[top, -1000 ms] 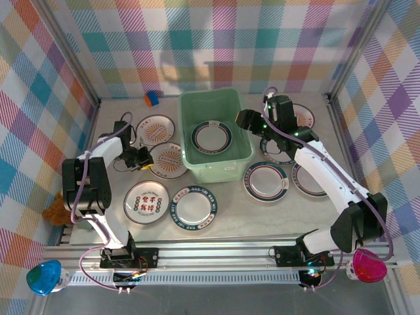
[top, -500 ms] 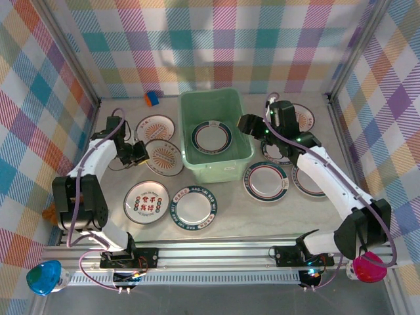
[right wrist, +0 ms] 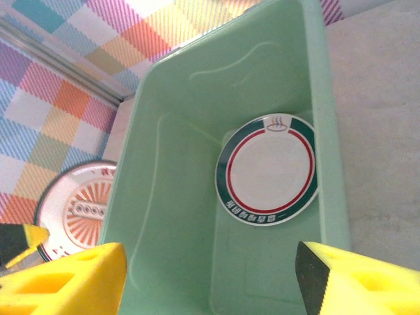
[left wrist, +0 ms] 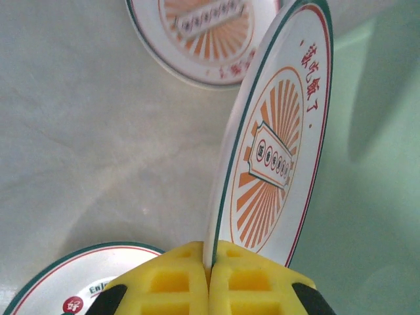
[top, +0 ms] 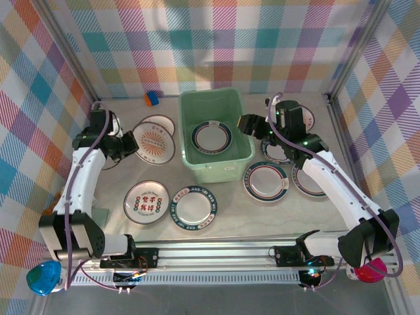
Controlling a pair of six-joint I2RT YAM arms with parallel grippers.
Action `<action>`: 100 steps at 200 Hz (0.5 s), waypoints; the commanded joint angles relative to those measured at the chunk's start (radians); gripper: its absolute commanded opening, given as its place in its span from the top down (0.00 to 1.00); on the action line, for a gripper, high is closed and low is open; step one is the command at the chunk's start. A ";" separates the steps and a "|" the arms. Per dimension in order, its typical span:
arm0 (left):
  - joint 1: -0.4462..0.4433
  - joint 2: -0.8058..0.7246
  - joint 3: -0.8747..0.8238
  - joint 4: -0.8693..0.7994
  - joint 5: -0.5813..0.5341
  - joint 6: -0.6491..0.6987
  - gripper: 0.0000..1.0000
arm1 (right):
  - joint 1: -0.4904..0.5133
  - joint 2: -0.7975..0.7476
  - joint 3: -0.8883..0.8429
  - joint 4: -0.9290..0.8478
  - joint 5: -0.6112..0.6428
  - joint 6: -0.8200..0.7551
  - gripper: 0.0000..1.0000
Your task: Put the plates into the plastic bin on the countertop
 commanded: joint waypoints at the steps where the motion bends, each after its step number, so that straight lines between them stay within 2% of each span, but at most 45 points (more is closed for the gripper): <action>1: 0.030 -0.075 0.074 0.011 -0.028 -0.031 1.00 | -0.007 0.034 0.076 -0.002 -0.093 -0.007 0.32; 32: 0.055 -0.091 0.168 0.037 0.021 -0.060 1.00 | -0.002 0.083 0.119 0.011 -0.152 0.044 0.35; 62: 0.055 -0.058 0.236 0.103 0.169 -0.117 1.00 | 0.015 0.124 0.175 0.032 -0.199 0.045 0.36; 82: 0.039 -0.031 0.250 0.177 0.269 -0.172 1.00 | 0.024 0.167 0.242 0.035 -0.224 0.051 0.36; 100: -0.007 -0.003 0.272 0.225 0.302 -0.190 1.00 | 0.033 0.202 0.294 0.044 -0.223 0.069 0.36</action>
